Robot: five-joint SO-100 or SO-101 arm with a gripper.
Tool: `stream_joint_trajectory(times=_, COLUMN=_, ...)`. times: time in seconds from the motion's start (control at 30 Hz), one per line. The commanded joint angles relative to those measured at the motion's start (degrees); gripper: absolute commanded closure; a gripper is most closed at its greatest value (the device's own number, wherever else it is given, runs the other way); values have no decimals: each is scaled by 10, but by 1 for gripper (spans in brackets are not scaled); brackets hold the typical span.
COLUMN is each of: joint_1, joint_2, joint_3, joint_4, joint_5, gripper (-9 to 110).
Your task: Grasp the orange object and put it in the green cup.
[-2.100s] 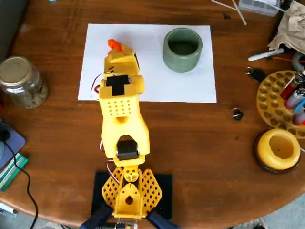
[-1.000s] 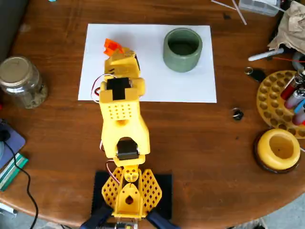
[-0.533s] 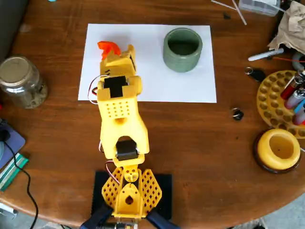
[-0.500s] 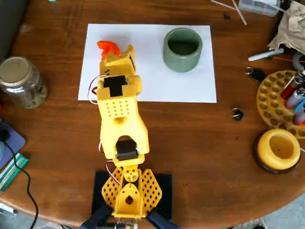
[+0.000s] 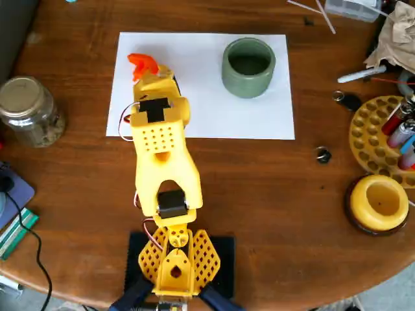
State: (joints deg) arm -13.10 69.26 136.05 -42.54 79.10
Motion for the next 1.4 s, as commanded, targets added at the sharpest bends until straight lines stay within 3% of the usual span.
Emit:
stream_joint_trajectory(times=0.0, joint_1=-3, joint_2=2, joint_3=-20, joint_4=-9, joint_5=0, gripper=102)
stream_joint_trajectory(times=0.7, joint_1=-4, joint_2=40, joint_3=25, joint_4=-52, joint_5=-5, gripper=102)
stream_joint_trajectory(times=0.97, joint_1=-25, joint_2=244, joint_3=55, joint_4=163, joint_5=9, gripper=101)
stream_joint_trajectory(times=1.17, joint_1=-65, joint_2=180, joint_3=-38, joint_4=193, joint_5=38, gripper=80)
stream_joint_trajectory(times=1.37, joint_1=-78, joint_2=74, joint_3=-148, joint_4=198, joint_5=49, gripper=75)
